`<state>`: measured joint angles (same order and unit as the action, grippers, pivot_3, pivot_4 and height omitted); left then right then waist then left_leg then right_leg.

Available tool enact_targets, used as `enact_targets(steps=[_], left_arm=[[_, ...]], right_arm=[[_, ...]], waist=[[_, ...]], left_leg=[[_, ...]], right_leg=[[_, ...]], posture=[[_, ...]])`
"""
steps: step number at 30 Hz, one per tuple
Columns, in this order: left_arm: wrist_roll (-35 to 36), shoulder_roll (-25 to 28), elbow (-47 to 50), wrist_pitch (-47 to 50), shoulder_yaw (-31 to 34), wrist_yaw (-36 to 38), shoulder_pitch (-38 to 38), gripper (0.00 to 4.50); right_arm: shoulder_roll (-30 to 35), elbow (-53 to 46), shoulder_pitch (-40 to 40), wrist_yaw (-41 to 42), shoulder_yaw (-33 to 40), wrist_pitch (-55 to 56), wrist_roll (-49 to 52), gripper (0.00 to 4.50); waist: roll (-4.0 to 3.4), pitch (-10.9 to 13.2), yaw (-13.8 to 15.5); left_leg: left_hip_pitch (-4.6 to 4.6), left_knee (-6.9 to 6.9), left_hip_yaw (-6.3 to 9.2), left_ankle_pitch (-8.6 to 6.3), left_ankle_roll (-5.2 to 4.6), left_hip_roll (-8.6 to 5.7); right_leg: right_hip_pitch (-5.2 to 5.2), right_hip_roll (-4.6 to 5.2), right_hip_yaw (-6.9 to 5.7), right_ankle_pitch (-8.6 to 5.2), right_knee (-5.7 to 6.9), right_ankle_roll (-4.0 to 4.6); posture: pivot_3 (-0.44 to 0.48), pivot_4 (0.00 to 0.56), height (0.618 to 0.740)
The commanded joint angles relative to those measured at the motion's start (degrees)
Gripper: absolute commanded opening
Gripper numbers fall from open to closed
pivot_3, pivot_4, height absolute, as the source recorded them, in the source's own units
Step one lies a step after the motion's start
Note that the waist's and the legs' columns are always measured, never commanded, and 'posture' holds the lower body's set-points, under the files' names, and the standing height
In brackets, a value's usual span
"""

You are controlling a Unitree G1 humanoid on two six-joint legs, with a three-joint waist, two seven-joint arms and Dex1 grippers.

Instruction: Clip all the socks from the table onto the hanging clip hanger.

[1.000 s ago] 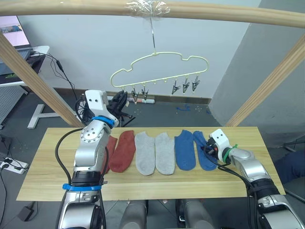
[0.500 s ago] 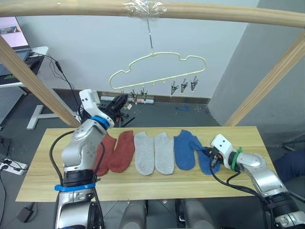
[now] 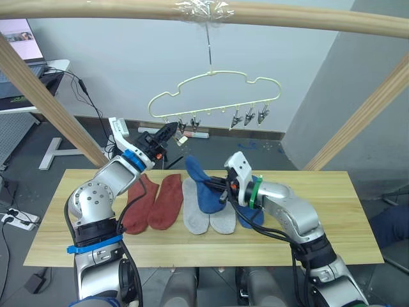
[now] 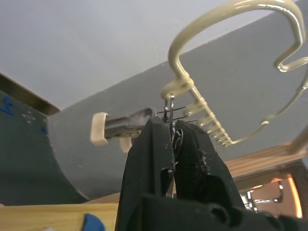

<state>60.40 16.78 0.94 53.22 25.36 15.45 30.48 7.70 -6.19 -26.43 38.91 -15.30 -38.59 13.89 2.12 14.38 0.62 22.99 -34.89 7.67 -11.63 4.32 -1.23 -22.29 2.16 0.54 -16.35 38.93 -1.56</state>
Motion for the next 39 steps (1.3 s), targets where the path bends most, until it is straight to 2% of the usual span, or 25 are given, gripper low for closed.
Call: enact_targets(steps=[1,10,26,33,37,38,39], left_arm=[[1.8,0.8,3.9,0.3,0.0,-0.4,-0.6,0.11],[4.6,0.7,6.1,1.5,-0.2,-2.0,-1.8,0.11],[6.0,1.1,6.8,2.1,-1.7,-3.0,-2.5,0.11],[6.0,2.3,6.0,1.8,-0.9,-2.6,-2.8,2.41],[3.0,6.0,5.0,1.9,-0.8,-2.6,-4.4,3.64],[2.5,7.1,5.3,2.0,-1.0,-2.3,-4.9,3.92],[1.7,8.6,5.8,2.5,-1.5,-1.8,-5.6,3.92]], right_arm=[[-0.7,-0.8,-2.3,0.1,0.3,-0.2,1.6,0.02],[-0.3,-2.2,-3.6,0.1,0.9,-1.3,3.1,0.02],[-1.5,2.6,-7.4,-1.2,1.1,1.6,2.5,0.02],[-2.0,4.0,-7.6,-1.3,0.7,3.0,2.3,0.00],[-2.7,2.6,-6.2,-1.3,0.0,2.4,3.0,0.00],[-2.9,2.2,-6.0,-1.3,-0.1,2.1,3.3,0.00],[-3.7,1.8,-5.7,-1.6,0.2,1.3,4.0,0.00]], waist=[[0.00,0.0,0.1],[-0.01,0.0,0.5],[-0.03,0.0,0.7],[-0.04,0.0,0.7],[-0.04,0.0,0.6],[-0.04,0.0,0.6],[-0.05,0.0,0.6]], left_leg=[[0.00,0.00,-0.01,0.00,0.00,0.00],[0.00,0.04,-0.03,-0.03,-0.04,-0.02],[0.00,0.06,-0.04,-0.11,-0.17,-0.01],[0.00,0.09,-0.03,-0.11,-0.18,-0.02],[-0.01,0.12,-0.05,-0.11,-0.18,-0.02],[-0.01,0.15,-0.04,-0.11,-0.17,-0.02],[-0.01,0.18,-0.03,-0.11,-0.17,-0.01]], right_leg=[[-0.01,0.00,0.00,0.01,0.00,0.01],[-0.04,-0.01,0.02,0.01,-0.01,0.02],[-0.04,-0.01,0.04,0.00,-0.03,0.02],[-0.05,-0.01,0.05,0.00,-0.04,0.02],[-0.07,-0.01,0.06,-0.02,-0.05,0.01],[-0.08,-0.01,0.08,-0.02,-0.05,0.01],[-0.09,-0.01,0.08,-0.02,-0.05,0.04]], posture=[[0.126,0.217,0.740],[0.134,0.230,0.740],[0.133,0.239,0.740],[0.148,0.235,0.740],[0.160,0.224,0.740],[0.162,0.223,0.740],[0.164,0.221,0.740]])
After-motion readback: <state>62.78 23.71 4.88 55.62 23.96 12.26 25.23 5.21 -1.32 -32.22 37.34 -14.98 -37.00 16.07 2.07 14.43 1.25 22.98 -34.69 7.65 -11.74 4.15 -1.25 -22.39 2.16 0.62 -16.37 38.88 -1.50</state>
